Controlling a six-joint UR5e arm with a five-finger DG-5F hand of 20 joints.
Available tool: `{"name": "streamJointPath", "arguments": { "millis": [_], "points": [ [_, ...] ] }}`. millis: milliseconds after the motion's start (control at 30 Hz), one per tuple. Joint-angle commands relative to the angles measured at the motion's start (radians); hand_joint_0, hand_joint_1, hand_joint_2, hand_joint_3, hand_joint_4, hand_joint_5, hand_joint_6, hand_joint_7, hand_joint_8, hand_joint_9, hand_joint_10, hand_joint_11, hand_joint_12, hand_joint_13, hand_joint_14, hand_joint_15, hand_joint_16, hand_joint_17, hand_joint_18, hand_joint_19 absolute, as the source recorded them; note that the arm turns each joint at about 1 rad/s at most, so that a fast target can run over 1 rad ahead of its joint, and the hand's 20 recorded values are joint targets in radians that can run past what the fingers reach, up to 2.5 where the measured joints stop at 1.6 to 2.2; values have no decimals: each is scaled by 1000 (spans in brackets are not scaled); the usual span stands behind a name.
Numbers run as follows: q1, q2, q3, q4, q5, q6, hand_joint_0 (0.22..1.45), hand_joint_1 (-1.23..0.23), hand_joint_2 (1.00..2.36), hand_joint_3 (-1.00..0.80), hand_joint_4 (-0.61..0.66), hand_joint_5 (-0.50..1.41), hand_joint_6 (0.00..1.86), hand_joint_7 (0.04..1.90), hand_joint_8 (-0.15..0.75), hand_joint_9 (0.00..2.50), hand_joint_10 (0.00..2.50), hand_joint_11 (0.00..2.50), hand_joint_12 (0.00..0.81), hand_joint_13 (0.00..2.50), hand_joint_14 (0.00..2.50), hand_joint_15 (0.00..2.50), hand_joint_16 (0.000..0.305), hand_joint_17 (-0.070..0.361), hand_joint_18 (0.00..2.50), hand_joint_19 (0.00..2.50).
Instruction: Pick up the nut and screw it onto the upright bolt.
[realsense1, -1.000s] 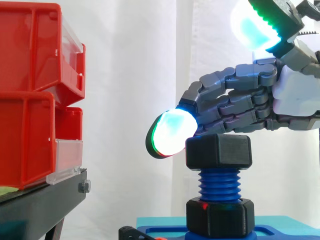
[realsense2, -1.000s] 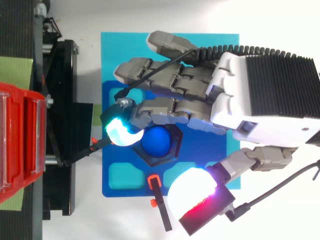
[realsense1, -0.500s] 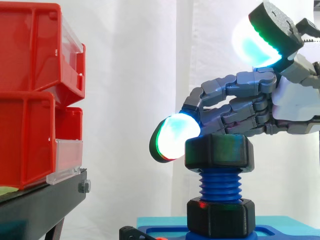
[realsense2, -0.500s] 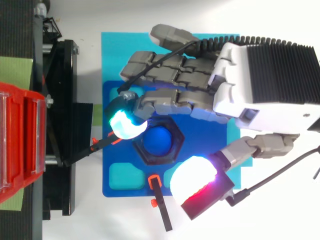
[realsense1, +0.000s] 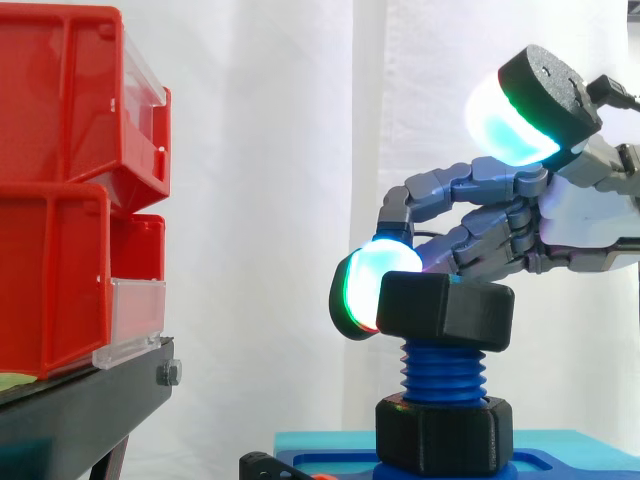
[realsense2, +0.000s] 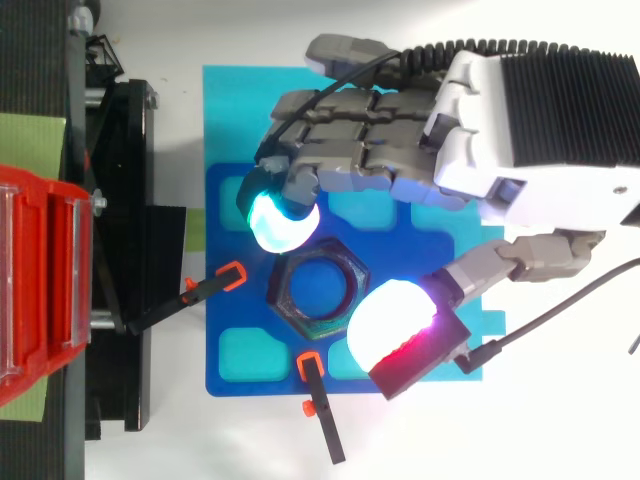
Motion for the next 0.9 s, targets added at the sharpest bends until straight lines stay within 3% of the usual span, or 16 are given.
{"name": "streamJointPath", "arguments": {
  "millis": [0,333,600,867],
  "points": [
    [-8,0,0,-2,-11,0,492,-138,1000,-500,262,-32,502,1338,308,694,0,0,310,480,0,0,34,76,233,0],
    [-25,0,1,-2,-35,-5,503,-192,1000,-500,164,58,500,1415,260,1067,0,0,256,704,0,0,27,62,456,0],
    [-41,0,1,-10,-62,-5,492,-175,1000,-500,118,86,531,1364,183,1310,0,0,221,867,0,0,24,54,655,2],
    [-63,2,1,-19,-97,-5,494,-196,1000,-500,108,92,565,1309,165,1599,1,9,181,1050,0,0,19,42,870,108]
  ]
}}
